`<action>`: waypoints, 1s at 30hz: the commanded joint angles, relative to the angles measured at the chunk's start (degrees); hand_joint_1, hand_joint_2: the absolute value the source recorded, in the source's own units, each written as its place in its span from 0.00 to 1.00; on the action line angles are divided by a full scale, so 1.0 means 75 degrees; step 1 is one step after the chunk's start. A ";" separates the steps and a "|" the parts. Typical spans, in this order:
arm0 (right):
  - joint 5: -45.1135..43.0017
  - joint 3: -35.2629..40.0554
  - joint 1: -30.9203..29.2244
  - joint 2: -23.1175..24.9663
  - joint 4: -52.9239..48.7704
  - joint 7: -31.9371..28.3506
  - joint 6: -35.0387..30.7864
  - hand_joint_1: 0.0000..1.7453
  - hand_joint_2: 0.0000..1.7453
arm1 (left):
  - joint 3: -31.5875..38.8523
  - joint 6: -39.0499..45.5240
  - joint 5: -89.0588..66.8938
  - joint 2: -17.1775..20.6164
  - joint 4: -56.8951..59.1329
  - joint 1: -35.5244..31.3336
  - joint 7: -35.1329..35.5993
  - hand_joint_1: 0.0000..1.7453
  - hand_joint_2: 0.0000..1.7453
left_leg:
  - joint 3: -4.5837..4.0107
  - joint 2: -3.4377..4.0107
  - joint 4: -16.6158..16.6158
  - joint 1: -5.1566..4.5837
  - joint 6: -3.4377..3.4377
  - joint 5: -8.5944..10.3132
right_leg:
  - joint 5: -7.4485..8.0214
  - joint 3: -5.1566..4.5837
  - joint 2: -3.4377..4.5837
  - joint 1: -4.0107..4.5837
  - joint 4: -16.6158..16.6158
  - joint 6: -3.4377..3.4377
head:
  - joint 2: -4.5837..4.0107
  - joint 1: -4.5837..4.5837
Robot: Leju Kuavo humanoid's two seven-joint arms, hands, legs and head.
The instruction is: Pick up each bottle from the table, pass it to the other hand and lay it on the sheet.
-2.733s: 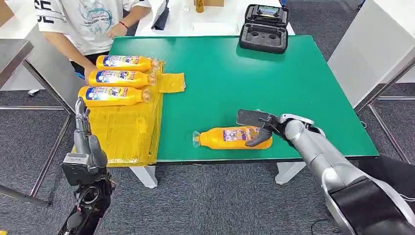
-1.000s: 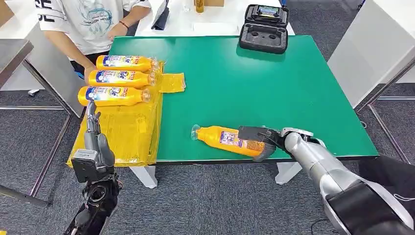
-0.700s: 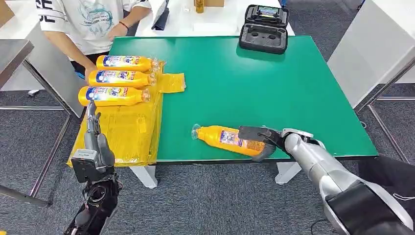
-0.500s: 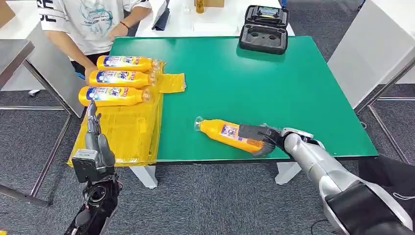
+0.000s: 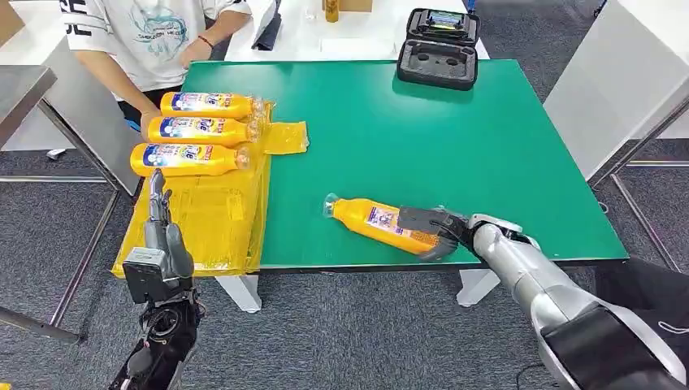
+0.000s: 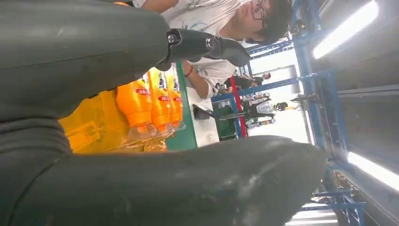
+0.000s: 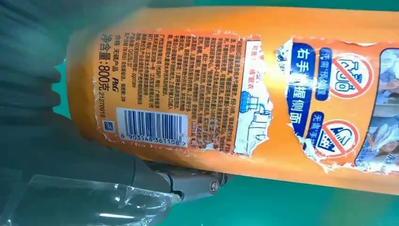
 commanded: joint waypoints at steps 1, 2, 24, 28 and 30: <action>-0.0087 -0.0078 0.0120 0.0026 0.0184 -0.0174 -0.0331 1.00 1.00 | -0.0107 0.0017 0.0030 0.0045 0.0369 -0.0148 0.0020 0.00 0.00 | 0.0013 -0.0013 -0.0005 0.0011 -0.0012 -0.0001 | -0.0003 0.0021 -0.0013 0.0011 -0.0010 -0.0011 | 0.0000 0.0003; -0.0261 -0.0275 0.0125 0.0106 0.0041 -0.0460 -0.0508 0.98 1.00 | -0.0049 0.0027 0.0080 0.0069 0.0225 -0.0040 0.0020 0.00 0.00 | 0.0020 -0.0013 -0.0006 0.0016 -0.0017 -0.0004 | -0.0005 0.0029 -0.0015 0.0017 -0.0014 -0.0017 | 0.0000 0.0003; -0.0535 -0.2508 0.1624 0.1572 -0.2922 -0.3336 -0.1352 0.97 1.00 | 0.1022 -0.3355 0.1807 -0.0196 -0.1287 0.1358 0.0241 0.00 1.00 | -0.0018 0.0007 -0.0007 0.0013 -0.0012 -0.0006 | -0.0003 -0.0012 0.0008 0.0011 0.0000 -0.0012 | 0.0000 0.0006; -0.0682 -0.2434 0.1744 0.1701 -0.2967 -0.3745 -0.0882 0.95 1.00 | 0.0928 -0.3539 0.1832 -0.0206 -0.1229 0.1258 0.0280 0.00 1.00 | -0.0009 0.0002 -0.0006 0.0014 -0.0020 -0.0009 | -0.0006 -0.0003 0.0003 0.0014 -0.0001 -0.0017 | 0.0000 0.0006; -0.0811 -0.2424 0.1843 0.1766 -0.3026 -0.3745 -0.0709 0.95 1.00 | 0.0862 -0.3606 0.1801 -0.0212 -0.1210 0.1176 0.0329 0.00 1.00 | -0.0019 -0.0003 -0.0003 0.0008 -0.0014 -0.0005 | -0.0006 -0.0013 -0.0002 0.0008 0.0003 -0.0012 | 0.0000 0.0003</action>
